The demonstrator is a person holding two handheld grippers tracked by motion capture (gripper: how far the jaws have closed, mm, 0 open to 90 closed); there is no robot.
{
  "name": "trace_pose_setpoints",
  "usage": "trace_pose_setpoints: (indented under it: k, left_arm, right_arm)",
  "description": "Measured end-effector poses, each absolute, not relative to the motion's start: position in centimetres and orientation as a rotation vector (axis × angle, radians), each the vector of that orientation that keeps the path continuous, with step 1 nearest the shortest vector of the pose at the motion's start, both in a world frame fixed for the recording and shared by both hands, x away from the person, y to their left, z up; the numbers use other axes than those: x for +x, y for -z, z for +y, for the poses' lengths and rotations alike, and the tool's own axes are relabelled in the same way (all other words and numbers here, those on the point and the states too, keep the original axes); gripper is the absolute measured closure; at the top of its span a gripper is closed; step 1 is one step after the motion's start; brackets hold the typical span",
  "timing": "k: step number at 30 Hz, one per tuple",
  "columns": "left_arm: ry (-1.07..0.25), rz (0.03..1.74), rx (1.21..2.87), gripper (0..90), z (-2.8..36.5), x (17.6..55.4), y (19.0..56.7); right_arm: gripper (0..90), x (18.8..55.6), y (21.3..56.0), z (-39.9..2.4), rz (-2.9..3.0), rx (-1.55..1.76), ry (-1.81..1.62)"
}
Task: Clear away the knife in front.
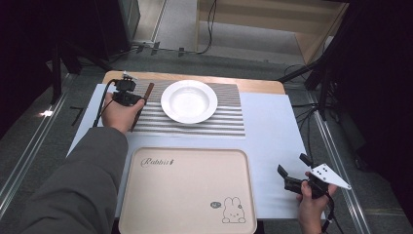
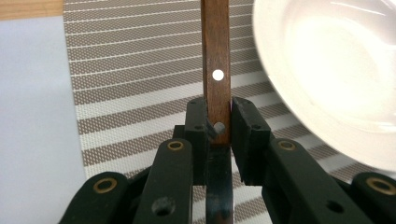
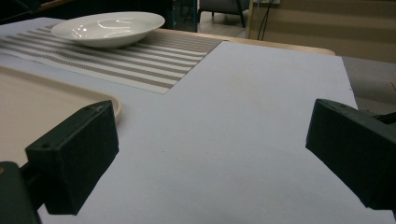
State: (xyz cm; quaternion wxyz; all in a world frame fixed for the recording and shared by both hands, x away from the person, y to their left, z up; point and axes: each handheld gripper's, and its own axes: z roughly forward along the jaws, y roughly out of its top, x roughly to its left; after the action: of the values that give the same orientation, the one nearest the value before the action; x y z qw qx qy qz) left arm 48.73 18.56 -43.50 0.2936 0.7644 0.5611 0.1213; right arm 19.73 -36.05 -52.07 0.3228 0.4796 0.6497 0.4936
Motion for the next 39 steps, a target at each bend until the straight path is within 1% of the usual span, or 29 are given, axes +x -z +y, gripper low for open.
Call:
trace_pose_setpoints:
  k: [16, 28, 39]
  left_arm:
    - [-0.319, 1.44, 2.033, 76.8, 19.0, 45.8, 42.3]
    - [-0.327, 1.345, 2.083, 76.8, 18.0, 42.2, 41.5]
    - [-0.308, 1.321, 2.083, 76.8, 18.4, 39.1, 42.0]
  right_arm:
    - [0.9, 19.7, 52.1, -36.1, 1.705, 1.261, -1.296]
    - [1.0, 19.7, 52.1, -36.0, 1.711, 1.256, -1.296]
    - [1.0, 19.6, 52.1, -36.0, 1.714, 1.254, -1.293]
